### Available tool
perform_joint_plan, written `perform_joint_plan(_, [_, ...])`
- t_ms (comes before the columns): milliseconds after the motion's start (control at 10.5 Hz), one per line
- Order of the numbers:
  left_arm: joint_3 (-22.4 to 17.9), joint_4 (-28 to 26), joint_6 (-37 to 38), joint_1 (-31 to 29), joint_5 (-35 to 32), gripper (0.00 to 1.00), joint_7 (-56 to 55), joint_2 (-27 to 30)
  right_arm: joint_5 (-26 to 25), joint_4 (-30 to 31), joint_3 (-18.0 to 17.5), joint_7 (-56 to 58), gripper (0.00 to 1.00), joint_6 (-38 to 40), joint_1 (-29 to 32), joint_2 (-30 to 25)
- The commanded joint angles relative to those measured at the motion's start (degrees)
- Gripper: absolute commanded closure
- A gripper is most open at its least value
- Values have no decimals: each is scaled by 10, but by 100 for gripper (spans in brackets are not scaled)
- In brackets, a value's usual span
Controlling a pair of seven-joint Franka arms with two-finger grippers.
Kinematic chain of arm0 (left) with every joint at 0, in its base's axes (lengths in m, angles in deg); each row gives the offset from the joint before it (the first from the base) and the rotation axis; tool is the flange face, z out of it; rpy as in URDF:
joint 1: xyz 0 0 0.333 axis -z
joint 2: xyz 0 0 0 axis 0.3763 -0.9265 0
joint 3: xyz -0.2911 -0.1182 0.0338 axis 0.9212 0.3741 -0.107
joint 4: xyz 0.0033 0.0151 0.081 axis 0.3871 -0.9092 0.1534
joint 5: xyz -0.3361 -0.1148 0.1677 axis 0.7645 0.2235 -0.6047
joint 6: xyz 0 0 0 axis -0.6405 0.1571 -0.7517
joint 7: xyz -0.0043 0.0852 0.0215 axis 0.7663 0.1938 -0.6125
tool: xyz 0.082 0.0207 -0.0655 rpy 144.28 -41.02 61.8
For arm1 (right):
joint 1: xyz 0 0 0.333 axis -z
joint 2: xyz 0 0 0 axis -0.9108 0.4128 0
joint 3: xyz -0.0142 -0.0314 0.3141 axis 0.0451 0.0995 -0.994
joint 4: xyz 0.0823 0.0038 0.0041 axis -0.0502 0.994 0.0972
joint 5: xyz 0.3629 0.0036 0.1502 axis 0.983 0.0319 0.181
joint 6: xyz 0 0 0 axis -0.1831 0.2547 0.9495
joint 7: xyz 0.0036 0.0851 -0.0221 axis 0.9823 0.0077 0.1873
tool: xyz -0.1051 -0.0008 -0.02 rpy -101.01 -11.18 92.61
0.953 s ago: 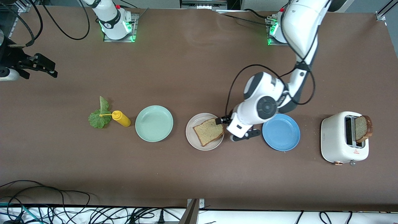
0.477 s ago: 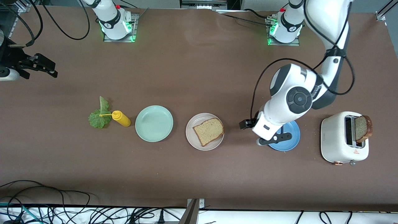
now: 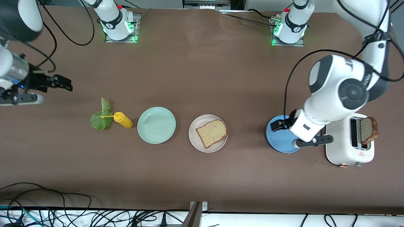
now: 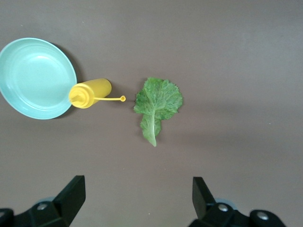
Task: Make sandwich on beige plate with both arms
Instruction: 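Release the bread with the left gripper while the right gripper reaches the lettuce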
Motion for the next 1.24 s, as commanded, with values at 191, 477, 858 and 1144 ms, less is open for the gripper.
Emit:
perform_joint_plan(191, [6, -8, 44, -19, -83, 0, 91, 43, -9, 70, 2, -3, 0, -89, 1, 40])
perform_joint_plan(477, [6, -9, 55, -28, -81, 0, 92, 53, -9, 223, 2, -3, 0, -268, 1, 42])
perform_joint_plan(858, [6, -8, 56, -32, -75, 0, 92, 53, -8, 350, 3, 2, 0, -414, 2, 55])
perform_joint_plan(1144, [6, -8, 56, -33, -75, 0, 93, 53, -9, 348, 13, 4, 4, -450, 2, 97])
